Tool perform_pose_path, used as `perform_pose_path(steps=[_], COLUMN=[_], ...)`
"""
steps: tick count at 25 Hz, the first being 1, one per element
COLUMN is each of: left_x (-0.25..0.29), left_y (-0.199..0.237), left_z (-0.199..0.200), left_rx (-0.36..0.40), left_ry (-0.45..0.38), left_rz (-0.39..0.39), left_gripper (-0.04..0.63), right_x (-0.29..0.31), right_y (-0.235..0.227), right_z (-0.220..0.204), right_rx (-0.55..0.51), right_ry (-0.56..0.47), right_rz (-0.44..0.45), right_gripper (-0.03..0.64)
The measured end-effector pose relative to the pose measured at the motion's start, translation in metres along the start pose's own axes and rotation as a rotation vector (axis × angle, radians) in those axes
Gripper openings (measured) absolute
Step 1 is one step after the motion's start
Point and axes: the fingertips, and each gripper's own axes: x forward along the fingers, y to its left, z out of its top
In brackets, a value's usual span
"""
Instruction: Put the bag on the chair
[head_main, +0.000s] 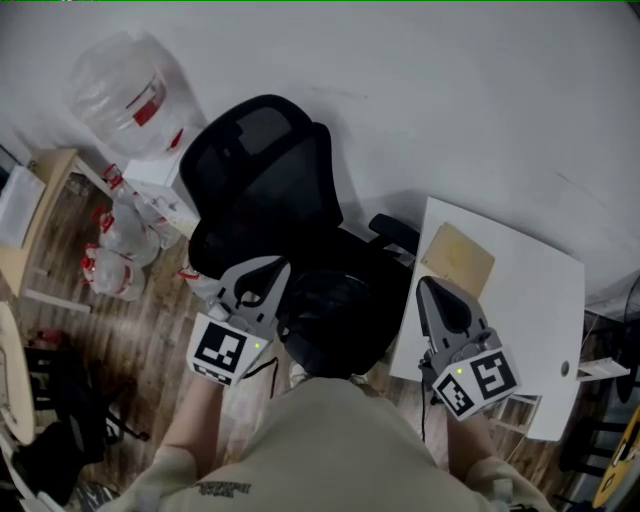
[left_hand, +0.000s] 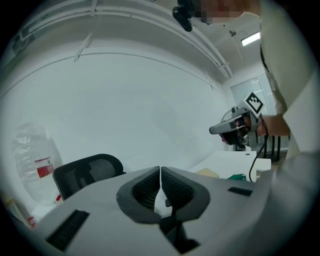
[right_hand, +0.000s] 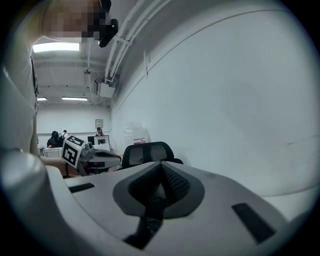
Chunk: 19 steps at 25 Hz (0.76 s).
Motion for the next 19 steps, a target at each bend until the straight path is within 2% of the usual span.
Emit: perform_pose_path(steps=[5, 14, 19], left_x=[0.001, 0.001, -0.002], left_y=[0.0, 0.003, 0.002], left_z=[0.002, -0.001, -0.002], left_rx=[0.01, -0.04, -0.037], left_ry=[0.011, 0.026, 0.038], left_rz=[0.009, 0.02, 0.026], left_gripper=[0.025, 0.025, 0.025], right_x=[0.004, 0.008, 0.006], right_y=[-0.002, -0.002, -0.001], right_z=[-0.002, -0.01, -0.01], right_rx=[0.002, 0.022, 0.032], right_ry=[0.01, 0.023, 0.013], right_rz=[0.012, 0.032, 0.041], right_gripper=[0.021, 0.021, 0.021])
